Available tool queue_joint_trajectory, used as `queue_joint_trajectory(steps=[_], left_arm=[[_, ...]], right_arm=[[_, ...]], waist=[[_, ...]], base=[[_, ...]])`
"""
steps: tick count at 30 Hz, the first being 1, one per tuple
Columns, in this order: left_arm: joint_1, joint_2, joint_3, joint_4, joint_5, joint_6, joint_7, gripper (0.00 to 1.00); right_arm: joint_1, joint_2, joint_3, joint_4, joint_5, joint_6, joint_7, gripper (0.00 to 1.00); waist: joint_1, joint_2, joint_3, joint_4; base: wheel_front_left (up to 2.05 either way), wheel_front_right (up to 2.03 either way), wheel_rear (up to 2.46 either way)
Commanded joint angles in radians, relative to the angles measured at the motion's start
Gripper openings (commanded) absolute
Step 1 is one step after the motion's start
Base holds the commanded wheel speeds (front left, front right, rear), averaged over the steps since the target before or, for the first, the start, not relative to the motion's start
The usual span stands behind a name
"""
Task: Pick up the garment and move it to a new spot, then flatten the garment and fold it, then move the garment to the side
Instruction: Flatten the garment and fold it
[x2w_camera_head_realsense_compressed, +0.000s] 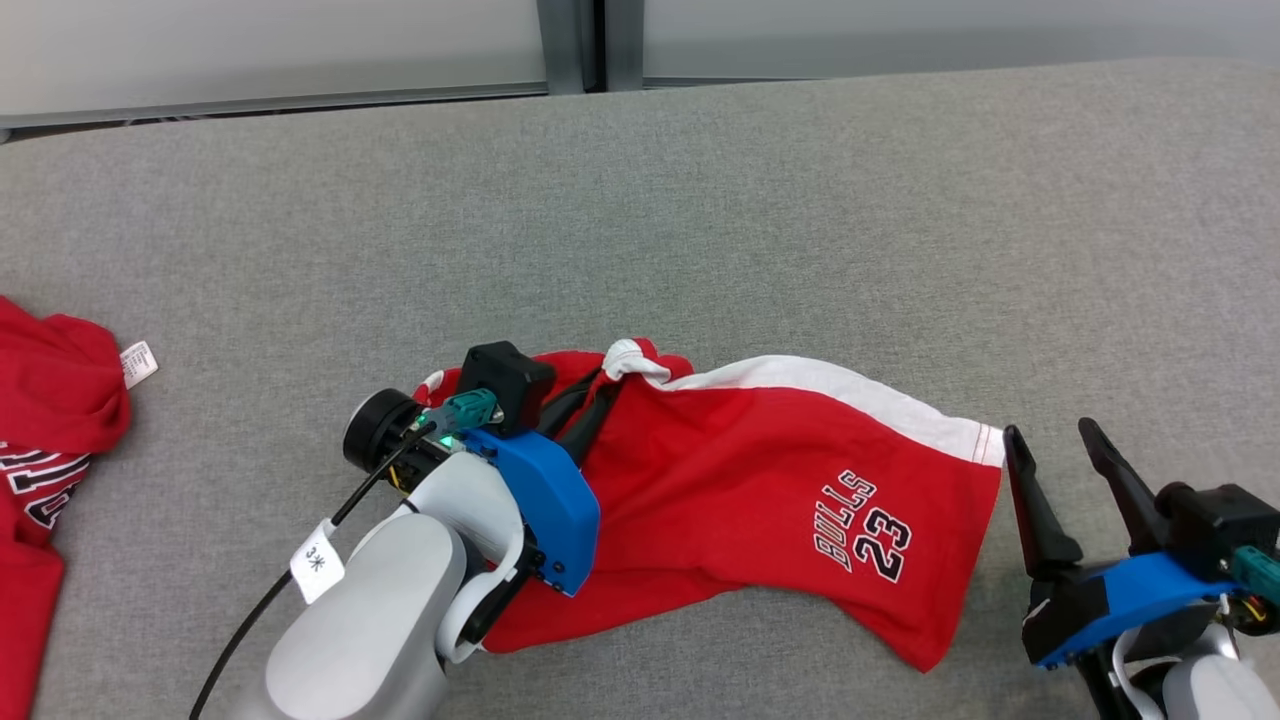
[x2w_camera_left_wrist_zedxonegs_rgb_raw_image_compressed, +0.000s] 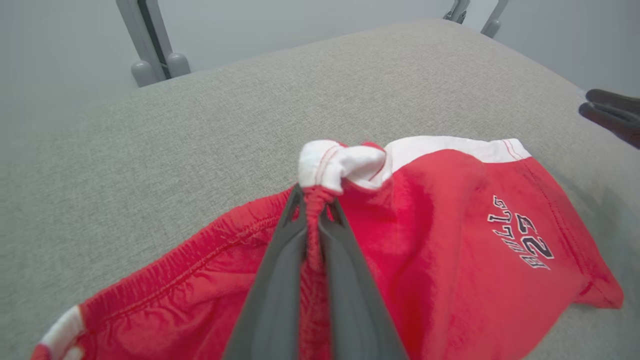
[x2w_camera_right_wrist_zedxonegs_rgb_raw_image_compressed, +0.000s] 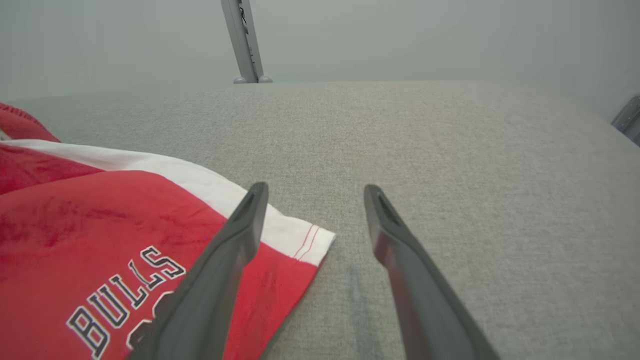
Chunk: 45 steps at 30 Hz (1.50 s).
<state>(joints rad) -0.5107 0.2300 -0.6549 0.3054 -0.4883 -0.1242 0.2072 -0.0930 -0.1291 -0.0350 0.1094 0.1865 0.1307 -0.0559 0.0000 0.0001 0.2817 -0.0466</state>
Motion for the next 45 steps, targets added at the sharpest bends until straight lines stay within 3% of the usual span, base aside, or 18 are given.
queue_joint_trajectory(steps=[1, 14, 16, 17, 24, 30, 39, 45], left_arm=[[-0.016, 0.004, 0.004, -0.007, 0.006, -0.004, -0.011, 0.00], [-0.002, 0.013, -0.002, -0.065, 0.016, 0.011, -0.066, 0.00], [0.004, 0.018, 0.003, -0.075, 0.016, 0.014, -0.080, 0.00], [0.007, 0.021, 0.005, -0.082, 0.017, 0.015, -0.088, 0.00], [0.023, 0.043, 0.043, -0.159, 0.023, 0.050, -0.158, 0.00], [0.021, 0.070, 0.089, -0.277, 0.038, 0.085, -0.223, 0.00], [-0.018, 0.111, 0.166, -0.501, 0.059, 0.155, -0.223, 0.00], [-0.067, 0.131, 0.232, -0.599, 0.047, 0.188, -0.210, 0.00]], right_arm=[[-0.024, -0.013, 0.001, 0.023, 0.006, 0.000, -0.005, 1.00], [-0.201, -0.061, 0.121, 0.446, 0.100, 0.000, 0.013, 1.00], [-0.212, -0.062, 0.147, 0.478, 0.119, 0.000, 0.017, 0.23], [-0.218, -0.062, 0.154, 0.484, 0.127, 0.000, 0.012, 0.00], [-0.255, -0.112, 0.149, 0.372, 0.126, 0.000, -0.104, 0.00], [-0.257, -0.148, 0.091, 0.134, 0.090, 0.000, -0.145, 0.00], [-0.269, -0.174, -0.027, -0.303, 0.013, 0.000, -0.013, 0.00], [-0.324, -0.195, -0.088, -0.436, 0.016, -0.001, 0.075, 0.00]], waist=[[0.0000, -0.0001, 0.005, 0.006], [0.0000, -0.0001, 0.029, 0.056], [0.0000, -0.0001, 0.026, 0.058], [0.0000, -0.0001, 0.023, 0.059], [0.0000, -0.0001, -0.017, 0.048], [0.0000, -0.0001, -0.078, 0.039], [0.0000, -0.0001, -0.130, 0.031], [0.0000, -0.0001, -0.117, 0.031]], base=[[0.00, 0.00, 0.00], [0.00, 0.00, 0.00], [0.00, 0.00, 0.00], [0.00, 0.00, 0.00], [0.00, 0.00, 0.00], [0.00, 0.00, 0.00], [0.00, 0.00, 0.00], [0.00, 0.00, 0.00]])
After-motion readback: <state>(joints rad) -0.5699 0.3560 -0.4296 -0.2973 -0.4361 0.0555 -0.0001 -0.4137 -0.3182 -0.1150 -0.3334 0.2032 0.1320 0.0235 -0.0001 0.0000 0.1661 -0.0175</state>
